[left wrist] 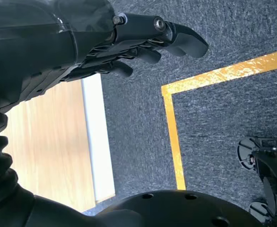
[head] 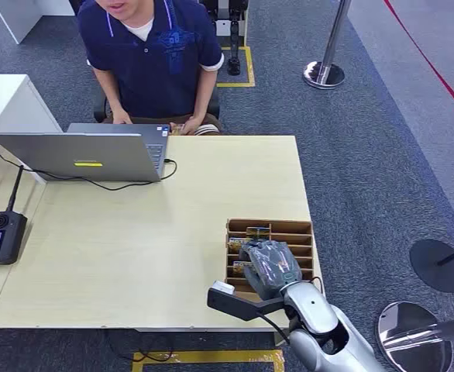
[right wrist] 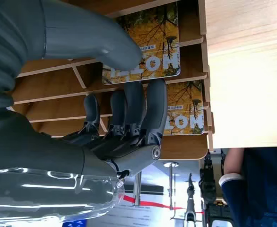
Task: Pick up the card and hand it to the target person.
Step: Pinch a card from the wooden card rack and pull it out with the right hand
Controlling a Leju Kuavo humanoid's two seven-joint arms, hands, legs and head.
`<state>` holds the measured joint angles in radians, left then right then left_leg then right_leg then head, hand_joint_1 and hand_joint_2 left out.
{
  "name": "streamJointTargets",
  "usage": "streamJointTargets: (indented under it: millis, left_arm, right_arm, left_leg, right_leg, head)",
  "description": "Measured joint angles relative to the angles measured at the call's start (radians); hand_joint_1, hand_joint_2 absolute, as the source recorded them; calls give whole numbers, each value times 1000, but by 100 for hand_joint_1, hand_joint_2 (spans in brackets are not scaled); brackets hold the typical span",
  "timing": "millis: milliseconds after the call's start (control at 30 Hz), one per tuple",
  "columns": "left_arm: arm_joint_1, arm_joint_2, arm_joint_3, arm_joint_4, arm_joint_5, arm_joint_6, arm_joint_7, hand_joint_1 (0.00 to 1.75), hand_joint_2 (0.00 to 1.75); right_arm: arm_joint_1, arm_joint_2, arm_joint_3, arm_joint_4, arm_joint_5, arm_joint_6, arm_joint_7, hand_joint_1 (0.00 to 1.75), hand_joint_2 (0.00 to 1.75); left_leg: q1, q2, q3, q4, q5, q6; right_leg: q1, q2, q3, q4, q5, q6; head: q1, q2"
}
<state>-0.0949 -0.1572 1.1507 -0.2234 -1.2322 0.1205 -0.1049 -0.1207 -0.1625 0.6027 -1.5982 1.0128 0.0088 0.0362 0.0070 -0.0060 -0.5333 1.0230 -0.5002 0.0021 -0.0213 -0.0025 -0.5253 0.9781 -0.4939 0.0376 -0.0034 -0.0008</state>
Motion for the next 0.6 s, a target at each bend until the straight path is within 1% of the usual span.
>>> streamJointTargets:
  millis: [133,300,533,600]
  left_arm:
    - [0,0,0,0,0,0,0,0,175]
    - [0,0,0,0,0,0,0,0,175]
    - [0,0,0,0,0,1,2,0,175]
    - [0,0,0,0,0,2,2,0,175]
  right_arm:
    - [0,0,0,0,0,0,0,106,175]
    - [-2,0,0,2,0,0,0,122,175]
    - [-1,0,2,5,-3,-3,0,124,175]
    - [-1,0,4,5,-3,-3,0,128,175]
  left_leg:
    - [0,0,0,0,0,0]
    - [0,0,0,0,0,0]
    - [0,0,0,0,0,0]
    - [0,0,0,0,0,0]
  right_leg:
    - [0,0,0,0,0,0]
    - [0,0,0,0,0,0]
    - [0,0,0,0,0,0]
    - [0,0,0,0,0,0]
  head:
    - [0,0]
    - [0,0]
    - [0,0]
    - [0,0]
